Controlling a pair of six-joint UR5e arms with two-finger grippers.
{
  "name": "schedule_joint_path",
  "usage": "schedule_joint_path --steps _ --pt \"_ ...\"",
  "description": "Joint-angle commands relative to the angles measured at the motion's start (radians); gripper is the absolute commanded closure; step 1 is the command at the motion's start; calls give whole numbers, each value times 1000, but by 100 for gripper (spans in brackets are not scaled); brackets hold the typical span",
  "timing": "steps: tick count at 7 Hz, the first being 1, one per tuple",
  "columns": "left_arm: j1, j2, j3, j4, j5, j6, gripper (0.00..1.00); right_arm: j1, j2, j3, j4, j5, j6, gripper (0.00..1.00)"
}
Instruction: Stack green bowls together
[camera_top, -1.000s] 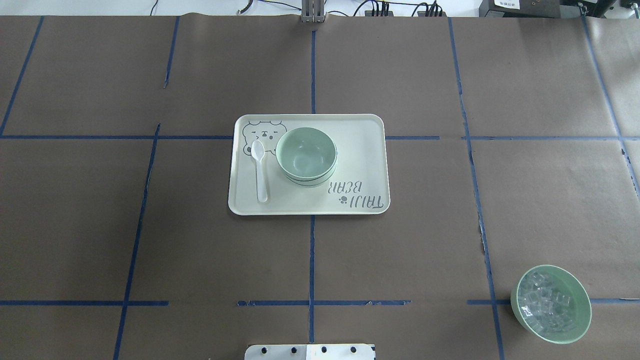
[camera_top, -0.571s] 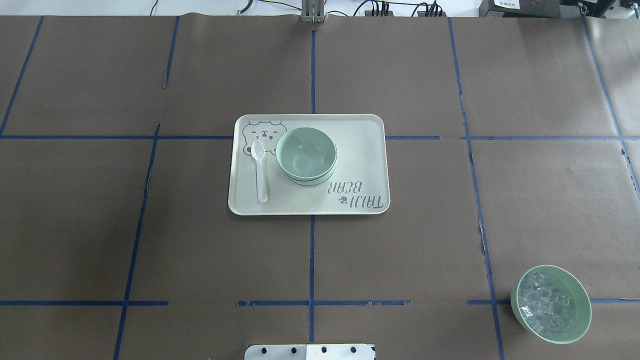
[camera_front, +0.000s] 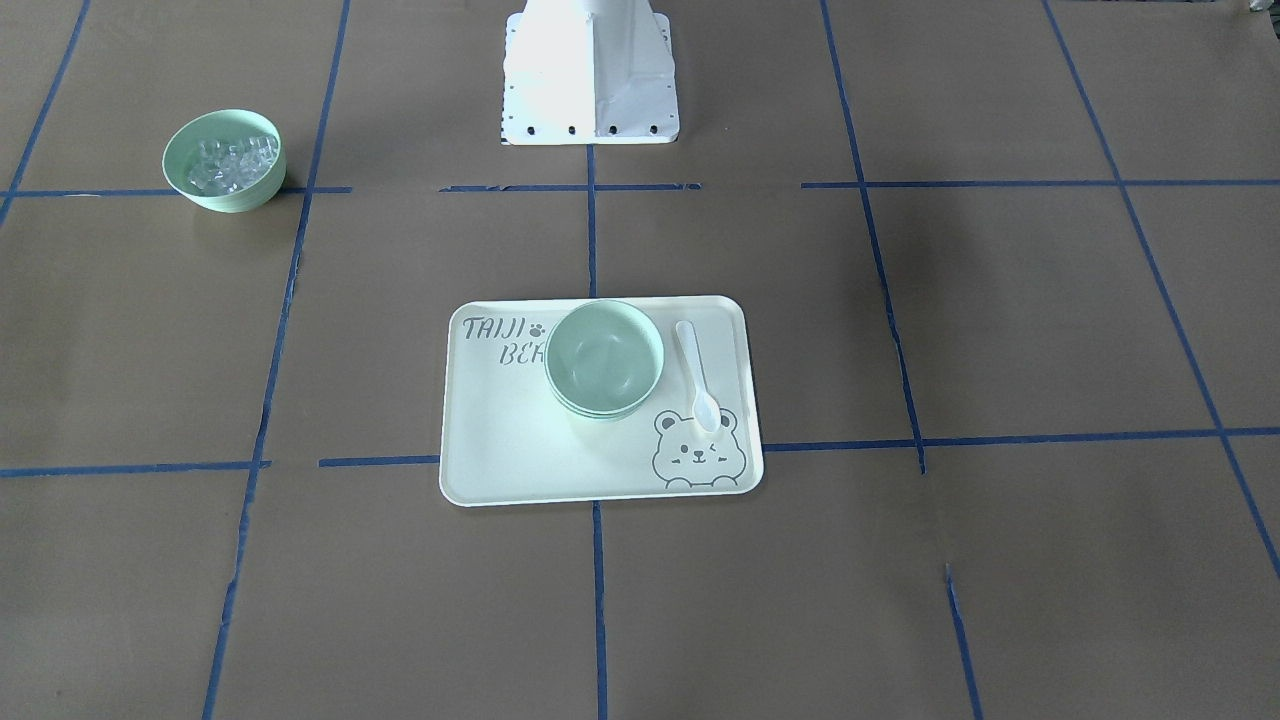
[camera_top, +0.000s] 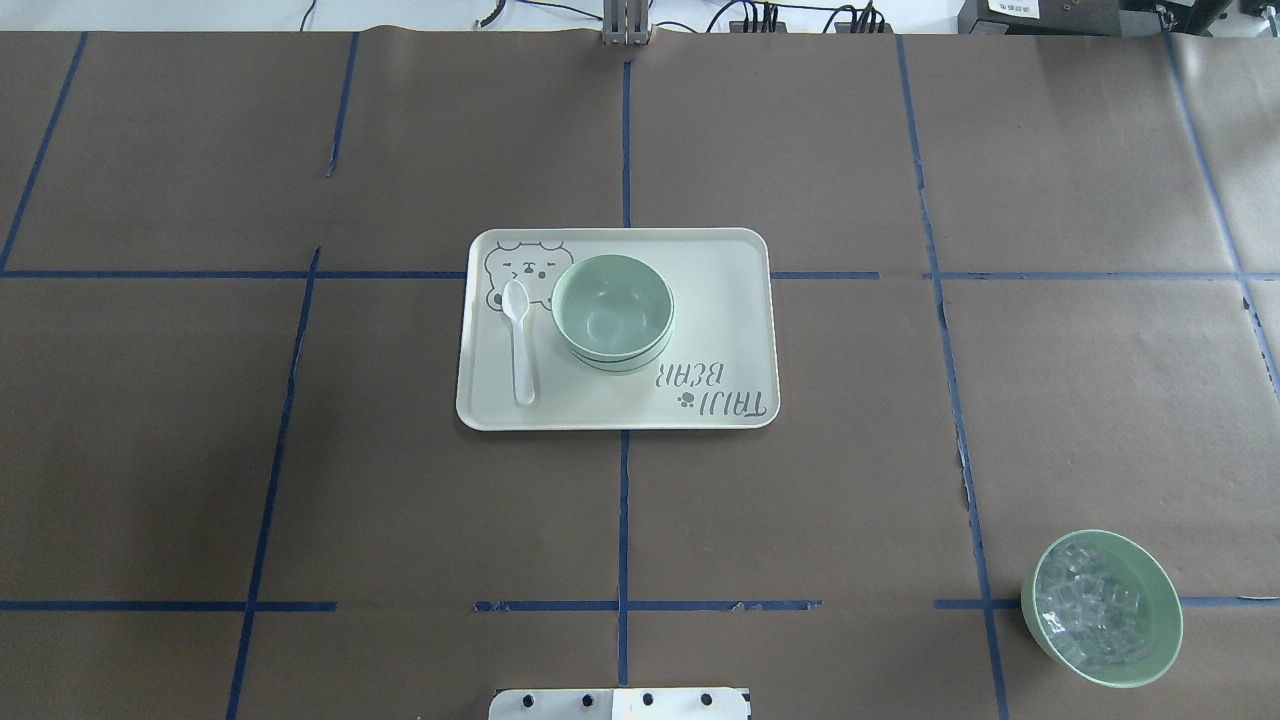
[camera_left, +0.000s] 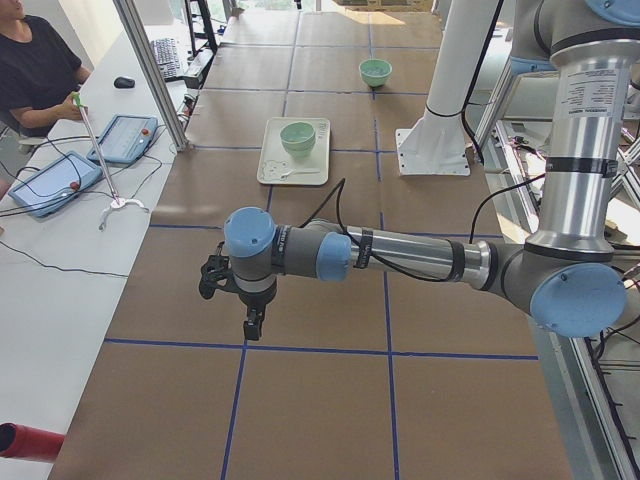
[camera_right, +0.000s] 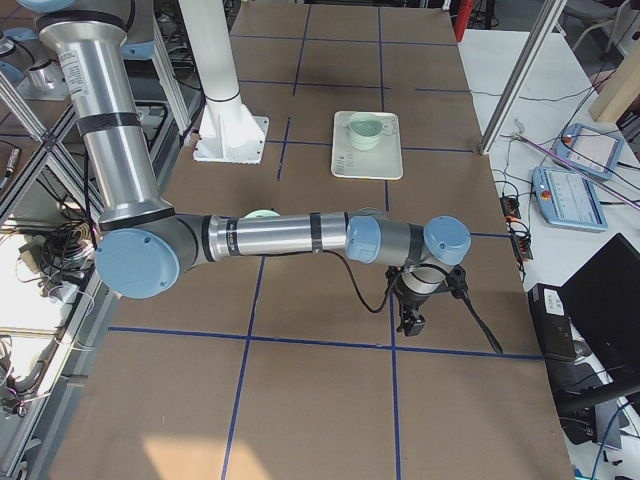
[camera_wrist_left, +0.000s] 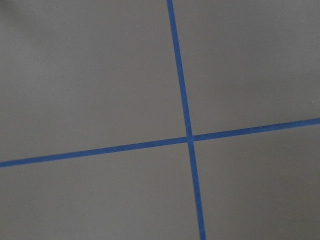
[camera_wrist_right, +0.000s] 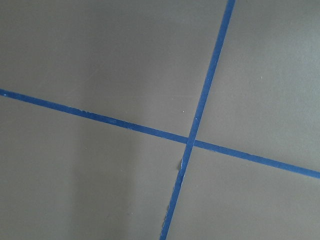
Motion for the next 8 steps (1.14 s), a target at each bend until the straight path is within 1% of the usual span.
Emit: schedule_joint_path --steps 1,2,4,5,8 --pt "7 0 36 -37 -10 -5 0 -2 -56 51 26 2 12 0" --pt "16 -2 22 -30 -13 -5 0 -11 -60 81 23 -4 37 0" --pt "40 6 15 -16 -8 -5 0 -26 -77 102 24 -12 59 0" --pt "41 12 12 -15 -8 -5 0 -38 -99 144 26 -35 70 0" --pt "45 21 15 -15 -4 -3 0 -48 -104 163 32 -41 61 0"
